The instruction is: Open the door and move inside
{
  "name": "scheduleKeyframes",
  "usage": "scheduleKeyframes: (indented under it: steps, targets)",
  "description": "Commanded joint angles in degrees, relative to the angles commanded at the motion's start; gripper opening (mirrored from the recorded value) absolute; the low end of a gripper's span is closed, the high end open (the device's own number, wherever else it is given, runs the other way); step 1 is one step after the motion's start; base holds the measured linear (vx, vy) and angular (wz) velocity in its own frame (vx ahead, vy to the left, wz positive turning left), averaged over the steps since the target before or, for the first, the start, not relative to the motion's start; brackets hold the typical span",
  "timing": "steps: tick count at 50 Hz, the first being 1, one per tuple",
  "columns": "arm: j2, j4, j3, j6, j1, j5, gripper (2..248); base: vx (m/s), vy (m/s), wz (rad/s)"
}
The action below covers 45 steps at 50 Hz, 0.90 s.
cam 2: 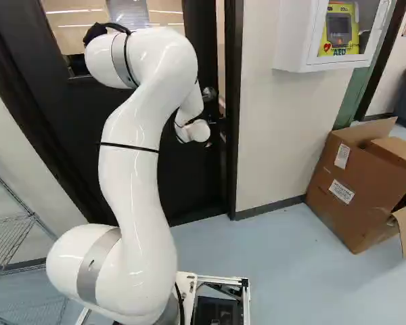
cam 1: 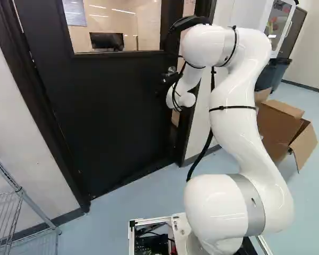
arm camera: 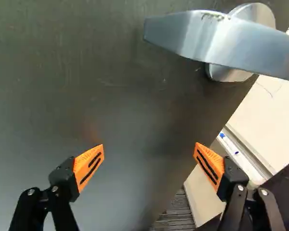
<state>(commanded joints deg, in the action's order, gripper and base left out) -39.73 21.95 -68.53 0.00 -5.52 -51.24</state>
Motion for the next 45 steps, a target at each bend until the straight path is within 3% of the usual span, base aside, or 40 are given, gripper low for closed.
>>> scheduleKeyframes:
  steps: [45]
  targets:
    - [-9.65,-10.64,-13.72,0.0,5.01,0.0,247,0.0,0.0,0.0]
